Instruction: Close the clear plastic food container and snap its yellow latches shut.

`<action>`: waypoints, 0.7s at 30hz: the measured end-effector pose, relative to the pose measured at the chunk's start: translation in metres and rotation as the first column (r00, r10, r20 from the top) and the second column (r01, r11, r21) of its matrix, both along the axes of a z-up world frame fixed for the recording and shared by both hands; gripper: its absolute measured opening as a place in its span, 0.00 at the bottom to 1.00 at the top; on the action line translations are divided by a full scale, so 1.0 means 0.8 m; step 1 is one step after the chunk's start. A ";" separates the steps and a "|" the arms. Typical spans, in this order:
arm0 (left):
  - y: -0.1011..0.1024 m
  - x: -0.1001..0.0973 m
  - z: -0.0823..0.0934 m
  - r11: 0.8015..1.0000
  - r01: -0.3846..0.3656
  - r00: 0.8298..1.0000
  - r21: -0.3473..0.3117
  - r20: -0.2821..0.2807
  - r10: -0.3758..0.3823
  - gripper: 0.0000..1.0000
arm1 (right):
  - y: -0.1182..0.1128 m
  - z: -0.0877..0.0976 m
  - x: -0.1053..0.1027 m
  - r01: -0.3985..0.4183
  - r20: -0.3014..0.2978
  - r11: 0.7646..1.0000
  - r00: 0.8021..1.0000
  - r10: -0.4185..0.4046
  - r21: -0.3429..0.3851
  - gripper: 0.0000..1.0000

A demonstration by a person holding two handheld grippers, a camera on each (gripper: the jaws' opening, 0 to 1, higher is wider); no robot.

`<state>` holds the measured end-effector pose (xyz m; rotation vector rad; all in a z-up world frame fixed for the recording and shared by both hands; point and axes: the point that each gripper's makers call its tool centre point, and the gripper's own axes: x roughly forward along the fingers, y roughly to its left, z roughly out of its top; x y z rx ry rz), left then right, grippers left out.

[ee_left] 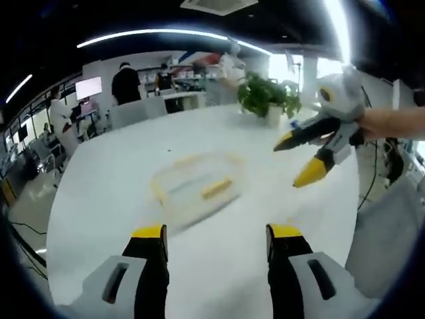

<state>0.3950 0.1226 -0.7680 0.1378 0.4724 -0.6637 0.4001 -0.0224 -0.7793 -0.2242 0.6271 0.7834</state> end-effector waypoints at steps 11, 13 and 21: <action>0.020 -0.025 0.044 0.994 -0.056 0.993 -0.091 0.099 0.065 0.80 | 0.007 0.017 -0.039 0.039 0.031 0.994 0.999 -0.042 0.105 0.76; 0.023 -0.027 0.047 0.994 -0.068 0.991 -0.084 0.105 0.077 0.83 | 0.004 0.020 -0.040 0.063 0.054 0.992 0.996 -0.069 0.106 0.80; 0.023 -0.033 0.056 0.978 -0.106 0.990 -0.182 0.076 0.122 0.82 | -0.010 0.034 -0.048 0.158 0.101 0.972 0.979 -0.177 0.172 0.96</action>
